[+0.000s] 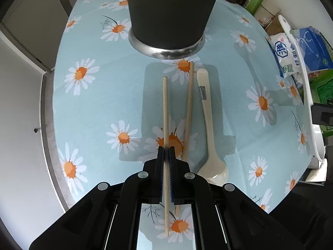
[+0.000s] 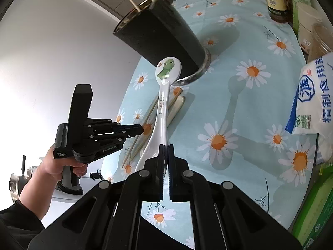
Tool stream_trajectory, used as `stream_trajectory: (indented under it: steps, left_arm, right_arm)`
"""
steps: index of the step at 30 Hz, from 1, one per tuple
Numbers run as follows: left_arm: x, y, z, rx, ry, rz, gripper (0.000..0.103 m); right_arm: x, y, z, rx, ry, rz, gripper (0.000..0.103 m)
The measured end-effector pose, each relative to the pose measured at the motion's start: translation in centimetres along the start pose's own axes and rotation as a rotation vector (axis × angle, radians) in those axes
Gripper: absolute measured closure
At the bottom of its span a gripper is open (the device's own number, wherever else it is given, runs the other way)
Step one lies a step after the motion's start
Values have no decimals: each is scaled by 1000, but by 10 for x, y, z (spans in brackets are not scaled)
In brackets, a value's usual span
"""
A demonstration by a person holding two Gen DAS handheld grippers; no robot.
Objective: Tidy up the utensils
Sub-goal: 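Lift the spoon and chopstick with both tools and carry them toward the holder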
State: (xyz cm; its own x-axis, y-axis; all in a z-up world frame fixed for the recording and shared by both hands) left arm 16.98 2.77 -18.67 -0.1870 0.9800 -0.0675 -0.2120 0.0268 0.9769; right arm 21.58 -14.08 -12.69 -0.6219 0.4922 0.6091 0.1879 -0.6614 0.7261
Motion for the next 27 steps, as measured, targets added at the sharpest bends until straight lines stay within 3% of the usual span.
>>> stream_trajectory:
  steps: [8,17,27]
  left_arm:
    - [2,25,-18,-67,19,-22,99]
    - [4,59,-29,-171,92,-105,99]
    - [15,106,-11,-317,103,-202,99]
  right_arm:
    - [12,-8,2,1,32,12,99]
    - [30,-20,3,19,66,29,99]
    - [61,-23,21,-42,130,46,99]
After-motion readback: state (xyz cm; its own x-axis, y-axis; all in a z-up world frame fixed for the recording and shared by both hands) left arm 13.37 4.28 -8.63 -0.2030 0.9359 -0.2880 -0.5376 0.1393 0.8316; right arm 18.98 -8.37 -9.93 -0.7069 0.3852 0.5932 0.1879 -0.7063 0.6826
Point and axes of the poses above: each gripper's, at about its wrist camera, not at the fingertips, and y roughly against the way its jaws point, x to its left, z to its top, the point moved 5 cm from there along -y, roughly the way its jaws point
